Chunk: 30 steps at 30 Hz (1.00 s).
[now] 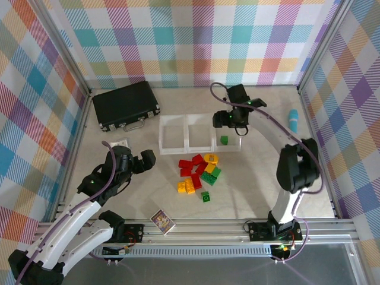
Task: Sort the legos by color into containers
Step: Pick up the lego from the center of the table, then pick up the lego from the bottom-center of the table.
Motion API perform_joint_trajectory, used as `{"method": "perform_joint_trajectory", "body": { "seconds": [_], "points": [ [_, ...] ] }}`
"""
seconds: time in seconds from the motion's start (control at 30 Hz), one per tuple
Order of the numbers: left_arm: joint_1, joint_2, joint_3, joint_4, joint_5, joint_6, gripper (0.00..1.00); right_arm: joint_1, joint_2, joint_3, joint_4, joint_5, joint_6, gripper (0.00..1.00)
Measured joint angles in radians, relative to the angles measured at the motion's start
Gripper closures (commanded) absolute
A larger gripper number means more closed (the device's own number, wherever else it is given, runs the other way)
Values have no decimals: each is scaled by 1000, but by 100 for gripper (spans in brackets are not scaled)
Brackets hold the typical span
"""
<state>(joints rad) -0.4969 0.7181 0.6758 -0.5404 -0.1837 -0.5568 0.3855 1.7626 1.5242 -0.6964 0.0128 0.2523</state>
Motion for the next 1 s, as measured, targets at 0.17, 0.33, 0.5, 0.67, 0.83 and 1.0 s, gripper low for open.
{"method": "perform_joint_trajectory", "body": {
  "seconds": [0.17,0.33,0.5,0.67,0.83,1.0],
  "points": [
    [0,0,0,0,1,0,0,15,-208,-118,0,-56,9,20],
    [-7,-5,0,-11,0,4,0,97,-341,-258,-2,-94,33,20],
    [-13,-18,0,-34,-11,15,0,227,-398,-389,-12,-102,77,20],
    [-16,-19,0,-51,-19,23,0,383,-431,-500,-23,-80,162,21],
    [-22,-26,-3,-62,-38,23,0,509,-463,-604,-14,-50,268,21],
    [-26,-35,-18,-64,-45,23,0,577,-456,-669,0,-20,345,21]
  ]
}}
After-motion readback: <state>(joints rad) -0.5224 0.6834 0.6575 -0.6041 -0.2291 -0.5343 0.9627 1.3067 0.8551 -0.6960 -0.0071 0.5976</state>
